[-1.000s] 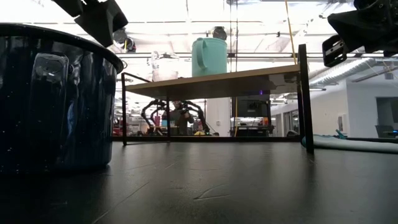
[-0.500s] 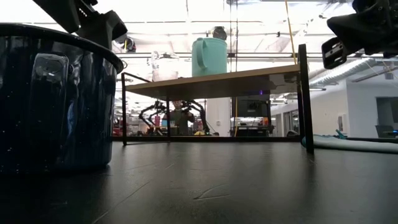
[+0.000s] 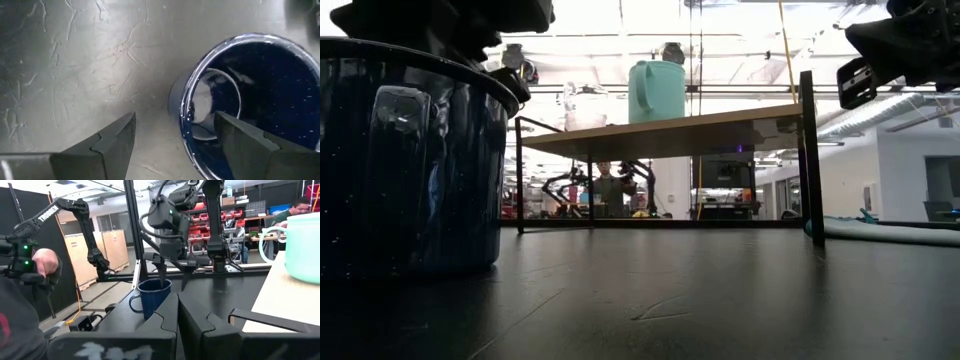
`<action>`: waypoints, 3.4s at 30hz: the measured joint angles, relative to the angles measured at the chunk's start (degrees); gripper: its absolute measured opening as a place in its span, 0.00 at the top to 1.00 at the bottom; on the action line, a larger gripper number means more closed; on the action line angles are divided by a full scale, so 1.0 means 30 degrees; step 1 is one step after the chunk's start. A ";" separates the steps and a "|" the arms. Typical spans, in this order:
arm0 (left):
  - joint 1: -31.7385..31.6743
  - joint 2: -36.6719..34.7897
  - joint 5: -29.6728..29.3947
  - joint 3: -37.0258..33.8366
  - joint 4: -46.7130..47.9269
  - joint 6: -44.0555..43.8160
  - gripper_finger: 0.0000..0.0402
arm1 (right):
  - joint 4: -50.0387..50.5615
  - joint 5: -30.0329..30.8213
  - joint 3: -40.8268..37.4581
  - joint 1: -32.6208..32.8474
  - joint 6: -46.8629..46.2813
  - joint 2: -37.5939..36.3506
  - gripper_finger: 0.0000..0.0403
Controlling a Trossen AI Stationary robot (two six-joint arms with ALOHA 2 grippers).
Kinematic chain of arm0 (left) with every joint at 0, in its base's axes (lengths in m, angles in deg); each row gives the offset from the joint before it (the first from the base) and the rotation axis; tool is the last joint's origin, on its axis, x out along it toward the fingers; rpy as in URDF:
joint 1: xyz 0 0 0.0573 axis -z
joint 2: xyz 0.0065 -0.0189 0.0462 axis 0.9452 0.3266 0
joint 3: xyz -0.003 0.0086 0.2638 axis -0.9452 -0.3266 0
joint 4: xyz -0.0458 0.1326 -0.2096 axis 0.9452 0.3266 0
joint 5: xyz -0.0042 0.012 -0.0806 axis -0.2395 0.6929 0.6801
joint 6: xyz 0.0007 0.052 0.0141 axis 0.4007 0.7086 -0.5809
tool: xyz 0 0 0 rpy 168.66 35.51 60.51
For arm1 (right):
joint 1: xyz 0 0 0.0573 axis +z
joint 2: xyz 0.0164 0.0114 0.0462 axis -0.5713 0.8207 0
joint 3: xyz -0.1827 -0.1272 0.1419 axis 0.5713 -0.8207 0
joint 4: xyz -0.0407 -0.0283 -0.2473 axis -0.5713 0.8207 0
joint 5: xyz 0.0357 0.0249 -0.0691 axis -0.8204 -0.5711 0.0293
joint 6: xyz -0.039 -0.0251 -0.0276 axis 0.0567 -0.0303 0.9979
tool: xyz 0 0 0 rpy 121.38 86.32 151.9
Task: Stack small to large cups/mugs on shelf
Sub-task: Put the dark blue mug on the shelf
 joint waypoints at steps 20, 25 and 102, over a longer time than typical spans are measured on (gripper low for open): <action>-0.0433 0.0006 0.0296 0.0000 0.0335 0.0618 0.59 | 0.0025 0.0000 0.0006 0.0000 0.0000 0.0000 1.00; -0.0433 0.0006 0.0307 0.0000 0.0342 0.0842 0.74 | 0.0028 0.0000 0.0000 0.0000 0.0000 0.0000 1.00; -0.3190 -0.3716 -0.3107 0.6700 -0.3821 1.2320 0.96 | -0.0295 0.0000 0.0003 0.0000 -0.1005 -0.0001 1.00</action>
